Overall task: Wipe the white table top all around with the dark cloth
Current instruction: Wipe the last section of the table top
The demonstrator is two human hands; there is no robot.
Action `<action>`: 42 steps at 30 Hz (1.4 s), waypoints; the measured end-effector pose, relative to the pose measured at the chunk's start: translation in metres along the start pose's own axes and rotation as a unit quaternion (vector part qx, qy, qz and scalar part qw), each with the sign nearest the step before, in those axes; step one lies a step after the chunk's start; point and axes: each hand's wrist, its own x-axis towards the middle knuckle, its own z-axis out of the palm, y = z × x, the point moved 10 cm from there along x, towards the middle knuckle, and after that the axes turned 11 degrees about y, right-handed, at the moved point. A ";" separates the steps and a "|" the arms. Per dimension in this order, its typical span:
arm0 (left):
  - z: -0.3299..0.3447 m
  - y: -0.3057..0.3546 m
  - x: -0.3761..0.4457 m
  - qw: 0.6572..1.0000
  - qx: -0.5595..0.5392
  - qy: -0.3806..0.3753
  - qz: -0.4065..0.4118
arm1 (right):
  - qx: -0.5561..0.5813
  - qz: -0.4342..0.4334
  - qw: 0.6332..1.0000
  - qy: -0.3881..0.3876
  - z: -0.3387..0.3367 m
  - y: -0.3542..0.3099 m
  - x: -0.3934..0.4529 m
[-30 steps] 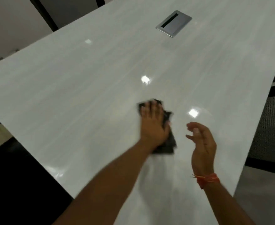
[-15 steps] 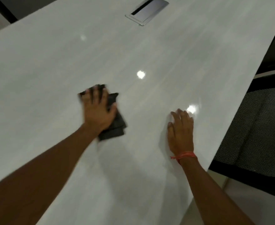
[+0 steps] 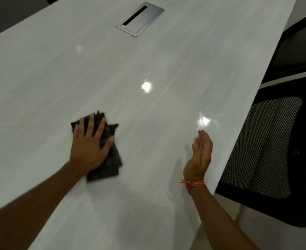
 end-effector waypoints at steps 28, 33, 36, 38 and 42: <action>-0.001 0.221 0.017 0.848 -0.516 -0.011 -0.120 | -0.626 -0.196 0.744 -0.129 0.020 0.018 0.232; -0.006 0.196 0.002 0.849 -0.507 -0.013 -0.147 | -0.606 -0.237 0.738 -0.179 0.010 0.020 0.110; -0.016 0.186 -0.036 0.849 -0.508 -0.010 -0.143 | -0.560 -0.313 0.706 -0.299 -0.014 0.017 -0.022; -0.023 0.169 -0.063 0.851 -0.507 -0.017 -0.132 | -0.544 -0.336 0.689 -0.342 -0.032 0.018 -0.050; -0.045 0.097 -0.100 0.864 -0.480 0.032 -0.145 | -0.615 -0.268 0.707 -0.222 -0.018 0.012 0.012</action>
